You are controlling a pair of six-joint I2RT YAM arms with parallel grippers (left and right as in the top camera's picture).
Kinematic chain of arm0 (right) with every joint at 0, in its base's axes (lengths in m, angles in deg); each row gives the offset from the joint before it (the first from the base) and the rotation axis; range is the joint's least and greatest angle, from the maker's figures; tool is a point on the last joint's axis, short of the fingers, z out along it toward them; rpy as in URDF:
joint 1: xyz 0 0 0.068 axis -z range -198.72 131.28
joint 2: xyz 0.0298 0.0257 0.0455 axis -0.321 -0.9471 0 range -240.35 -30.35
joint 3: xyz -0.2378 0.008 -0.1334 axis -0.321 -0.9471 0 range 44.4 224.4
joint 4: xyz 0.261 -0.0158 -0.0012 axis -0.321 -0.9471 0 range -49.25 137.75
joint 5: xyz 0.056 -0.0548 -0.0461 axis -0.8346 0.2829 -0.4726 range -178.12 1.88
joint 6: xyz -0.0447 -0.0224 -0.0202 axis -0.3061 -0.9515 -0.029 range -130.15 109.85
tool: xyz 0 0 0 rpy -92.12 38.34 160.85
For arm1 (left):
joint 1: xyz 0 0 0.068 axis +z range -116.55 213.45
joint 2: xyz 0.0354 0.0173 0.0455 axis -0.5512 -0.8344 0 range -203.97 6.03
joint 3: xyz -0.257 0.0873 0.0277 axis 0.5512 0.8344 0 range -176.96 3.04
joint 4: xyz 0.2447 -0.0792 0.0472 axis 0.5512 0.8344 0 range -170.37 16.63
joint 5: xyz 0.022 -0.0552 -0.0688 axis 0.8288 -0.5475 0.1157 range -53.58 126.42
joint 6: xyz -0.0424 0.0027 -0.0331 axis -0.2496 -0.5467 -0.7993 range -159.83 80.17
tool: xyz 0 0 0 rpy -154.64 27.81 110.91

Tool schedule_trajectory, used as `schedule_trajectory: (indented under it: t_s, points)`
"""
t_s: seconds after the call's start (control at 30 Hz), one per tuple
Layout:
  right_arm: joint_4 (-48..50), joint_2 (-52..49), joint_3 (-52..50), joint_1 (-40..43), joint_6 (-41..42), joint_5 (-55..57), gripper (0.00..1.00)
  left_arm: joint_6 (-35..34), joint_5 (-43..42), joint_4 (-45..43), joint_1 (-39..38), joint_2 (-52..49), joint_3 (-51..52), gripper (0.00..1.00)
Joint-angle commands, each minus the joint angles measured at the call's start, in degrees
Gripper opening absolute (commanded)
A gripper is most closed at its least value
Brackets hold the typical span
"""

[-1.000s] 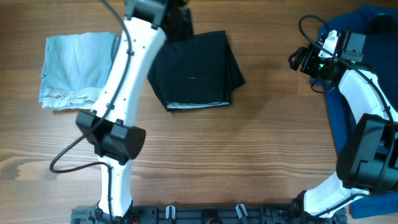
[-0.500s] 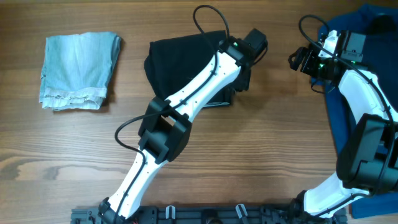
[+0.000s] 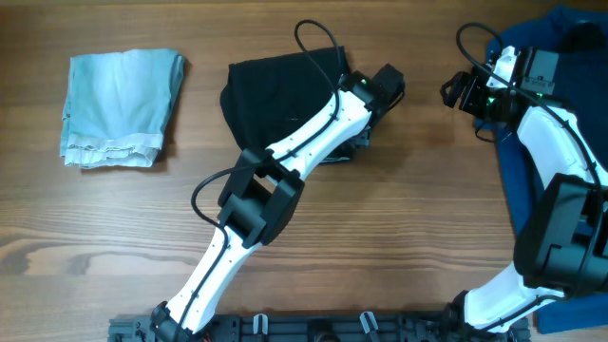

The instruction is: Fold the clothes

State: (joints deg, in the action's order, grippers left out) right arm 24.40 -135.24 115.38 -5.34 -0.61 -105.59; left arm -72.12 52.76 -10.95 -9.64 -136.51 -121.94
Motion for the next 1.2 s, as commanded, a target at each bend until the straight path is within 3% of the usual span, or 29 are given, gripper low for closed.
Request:
schedule_trajectory:
  t_s: [0.0,0.1,0.17,0.27,0.33,0.6,0.7,0.87,1.0,1.1,1.17]
  points:
    - [0.17,0.96,-0.07,-0.13,-0.39,0.81,0.99,-1.22,1.33,-0.07,-0.2,-0.74,0.55,0.32]
    - [0.17,0.96,-0.07,-0.13,-0.39,0.83,0.99,-1.22,1.29,-0.07,-0.15,-0.72,0.52,0.34]
    - [0.15,0.96,-0.07,-0.13,-0.39,0.83,0.99,-1.25,1.09,-0.04,-0.35,-0.72,0.52,0.15]
    - [0.17,0.96,-0.07,-0.13,-0.37,0.83,0.99,-1.22,1.11,-0.07,-0.63,-0.72,0.52,0.13]
    - [0.17,0.96,-0.07,-0.13,-0.39,0.83,1.0,-1.22,1.11,-0.02,-0.52,-0.72,0.52,0.04]
    - [1.51,0.96,-0.07,-0.13,0.39,0.79,0.99,-1.27,-2.08,-0.31,-0.46,2.45,-2.05,0.04]
    - [0.26,0.96,-0.17,-0.22,10.8,0.81,0.99,-1.25,-9.09,-2.84,-0.48,4.79,-2.97,0.04]
    - [-1.84,0.94,-0.22,-0.39,12.26,0.83,1.0,-3.37,-11.08,-4.81,-0.59,3.3,-2.73,0.04]
    - [-3.13,0.83,-0.22,-1.09,12.28,0.79,0.99,-4.2,-12.83,-6.91,-1.09,0.59,-2.4,0.15]
    - [-3.23,0.83,-0.22,-2.54,11.61,0.76,0.99,-4.17,-17.68,-10.51,-1.62,-2.89,-2.4,0.13]
    - [-3.37,0.83,-0.22,-3.54,11.34,0.81,0.99,-4.2,-20.0,-13.42,-1.66,-5.62,-2.4,0.06]
